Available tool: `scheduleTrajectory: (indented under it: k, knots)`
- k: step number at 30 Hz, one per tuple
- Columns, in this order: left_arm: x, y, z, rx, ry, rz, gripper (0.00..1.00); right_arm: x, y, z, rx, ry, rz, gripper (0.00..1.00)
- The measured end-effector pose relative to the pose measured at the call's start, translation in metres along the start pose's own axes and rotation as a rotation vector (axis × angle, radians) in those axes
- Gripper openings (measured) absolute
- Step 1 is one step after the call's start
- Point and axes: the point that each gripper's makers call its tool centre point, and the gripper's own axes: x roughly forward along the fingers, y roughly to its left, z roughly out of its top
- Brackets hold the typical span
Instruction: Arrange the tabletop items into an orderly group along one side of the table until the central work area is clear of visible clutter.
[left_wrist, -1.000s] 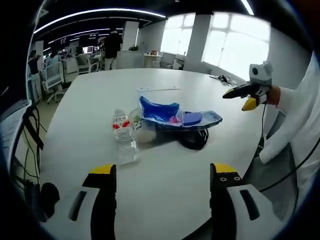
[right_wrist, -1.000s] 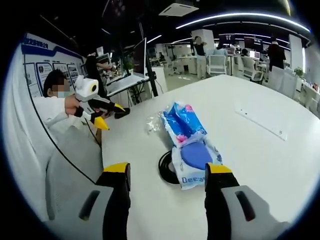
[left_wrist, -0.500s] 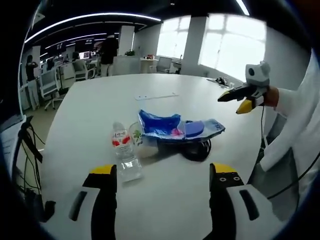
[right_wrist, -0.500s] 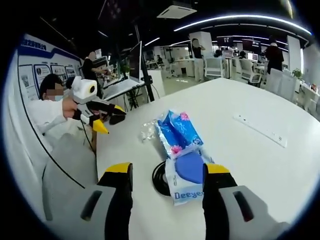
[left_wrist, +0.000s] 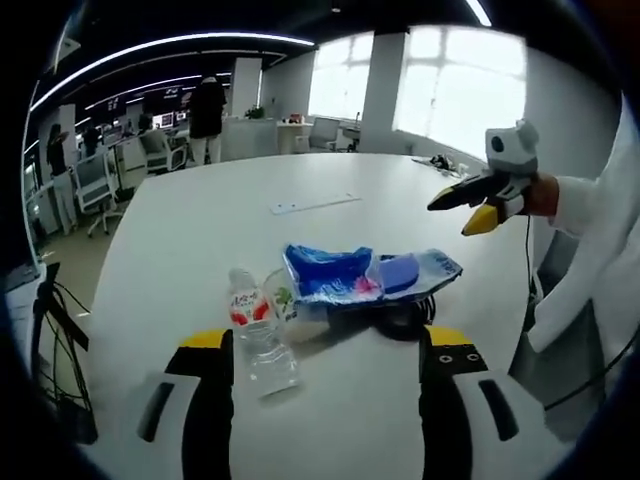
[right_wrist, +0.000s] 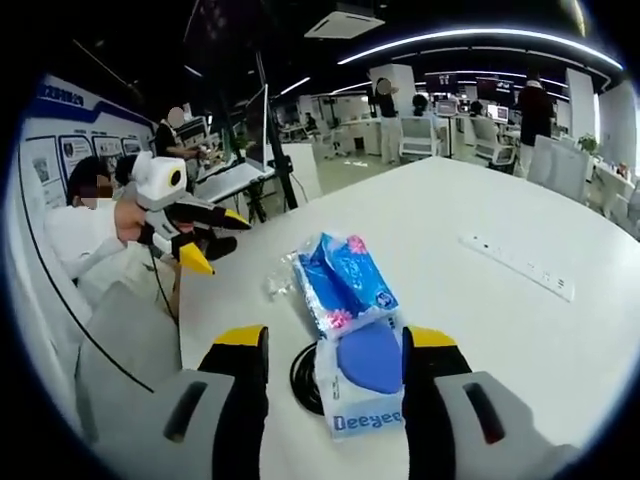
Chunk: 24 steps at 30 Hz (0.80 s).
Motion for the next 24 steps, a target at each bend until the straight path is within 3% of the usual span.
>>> scheduleTrajectory:
  k: [16,24]
  knots:
    - [0.028,0.011,0.014,0.048,0.009,-0.015,0.74,0.030,-0.021,0.002,0.075,0.011,-0.047,0.48]
    - [0.042,0.014,0.022,0.053,0.000,-0.024,0.74,0.046,-0.029,-0.006,0.115,0.039,-0.072,0.44]
